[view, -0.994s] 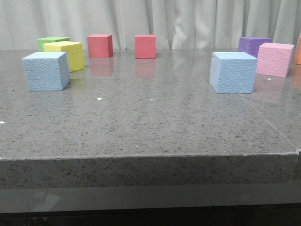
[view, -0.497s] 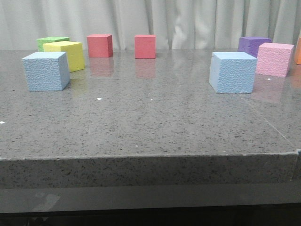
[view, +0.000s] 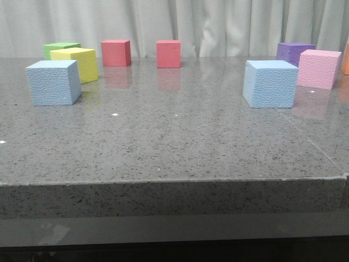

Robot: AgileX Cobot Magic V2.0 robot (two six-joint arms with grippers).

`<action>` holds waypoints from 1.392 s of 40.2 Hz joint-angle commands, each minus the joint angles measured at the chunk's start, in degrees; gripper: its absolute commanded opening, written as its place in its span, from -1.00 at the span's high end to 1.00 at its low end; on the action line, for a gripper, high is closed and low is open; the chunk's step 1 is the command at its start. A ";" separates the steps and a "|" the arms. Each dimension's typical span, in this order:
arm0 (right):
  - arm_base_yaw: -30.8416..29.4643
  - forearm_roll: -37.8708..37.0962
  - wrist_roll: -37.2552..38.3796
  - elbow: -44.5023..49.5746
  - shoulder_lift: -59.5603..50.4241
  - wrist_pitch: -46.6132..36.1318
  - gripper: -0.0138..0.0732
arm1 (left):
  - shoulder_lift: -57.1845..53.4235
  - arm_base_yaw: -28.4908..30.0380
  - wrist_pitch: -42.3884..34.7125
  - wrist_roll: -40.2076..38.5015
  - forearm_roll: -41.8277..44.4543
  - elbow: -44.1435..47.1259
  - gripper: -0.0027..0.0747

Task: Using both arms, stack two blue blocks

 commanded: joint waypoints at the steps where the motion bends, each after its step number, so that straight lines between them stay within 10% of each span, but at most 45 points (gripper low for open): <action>1: 0.05 0.26 -0.43 -5.45 4.01 0.49 -0.71 | 0.91 -0.20 -4.72 -0.37 -0.34 -1.95 -0.77; 14: 0.13 0.26 -0.47 -10.29 8.78 -4.80 -0.71 | 0.91 -0.20 -4.58 -0.37 -0.34 -1.95 -0.77; 29: 0.73 1.68 -0.99 -25.98 25.56 14.36 -0.82 | 0.91 -0.20 -4.58 -0.37 -0.34 -1.95 -0.77; 56: 13.78 -0.90 9.12 -51.95 58.43 23.24 -0.82 | 0.91 -0.20 -4.58 -0.37 -0.34 -1.95 -0.77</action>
